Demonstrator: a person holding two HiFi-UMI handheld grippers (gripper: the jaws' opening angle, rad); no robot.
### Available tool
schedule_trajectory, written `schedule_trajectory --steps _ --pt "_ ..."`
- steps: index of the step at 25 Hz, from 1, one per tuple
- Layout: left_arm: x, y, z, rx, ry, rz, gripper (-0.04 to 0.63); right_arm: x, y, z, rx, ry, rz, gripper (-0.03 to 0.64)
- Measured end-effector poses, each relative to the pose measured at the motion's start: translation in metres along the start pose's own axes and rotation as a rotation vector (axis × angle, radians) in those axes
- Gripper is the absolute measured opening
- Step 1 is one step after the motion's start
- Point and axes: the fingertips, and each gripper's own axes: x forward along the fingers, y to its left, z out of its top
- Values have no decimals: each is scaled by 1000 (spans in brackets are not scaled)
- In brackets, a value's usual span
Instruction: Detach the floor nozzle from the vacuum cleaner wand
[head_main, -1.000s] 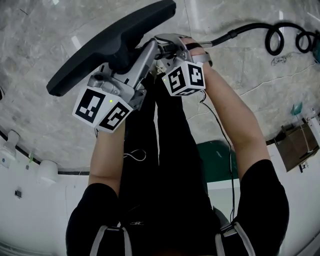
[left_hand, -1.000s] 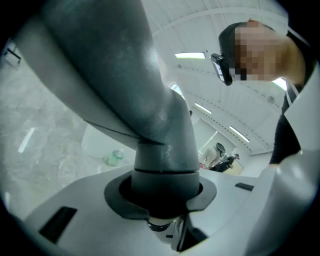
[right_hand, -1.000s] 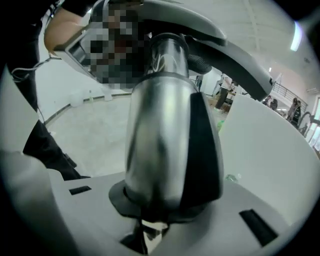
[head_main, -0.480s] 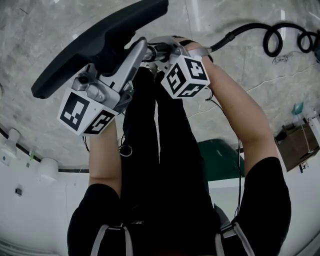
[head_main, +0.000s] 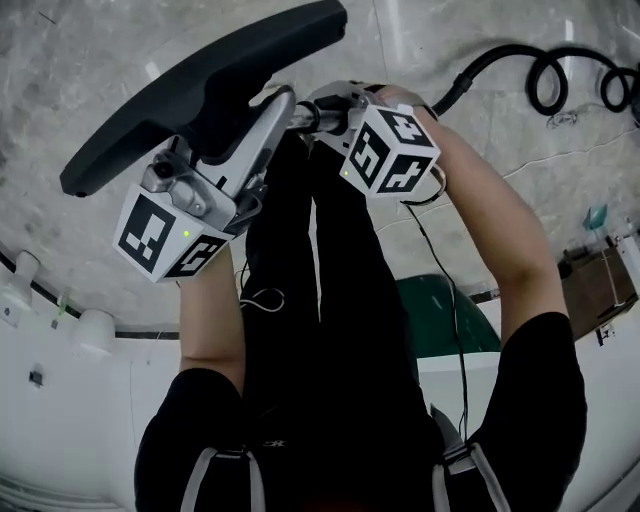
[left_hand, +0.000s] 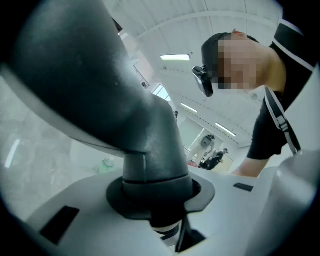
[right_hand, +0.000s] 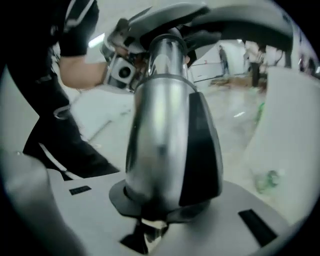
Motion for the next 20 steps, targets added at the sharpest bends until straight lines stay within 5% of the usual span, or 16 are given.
schedule_trajectory --steps 2,4,9,13,20 --pt "-13 22 31 -146 -152 72 121 -8 -40 -12 -37 40 -373 86" --pt "-44 53 75 -231 -329 147 121 -13 -58 -38 -104 114 -568 86" --pt "-56 64 87 -61 -270 167 121 -1 -40 -94 -66 191 -454 86" --pt "-58 71 72 -125 -256 160 121 15 -32 -73 -33 151 -366 87" --pt "-45 51 29 -208 -192 173 121 5 -45 -46 -57 105 -380 87"
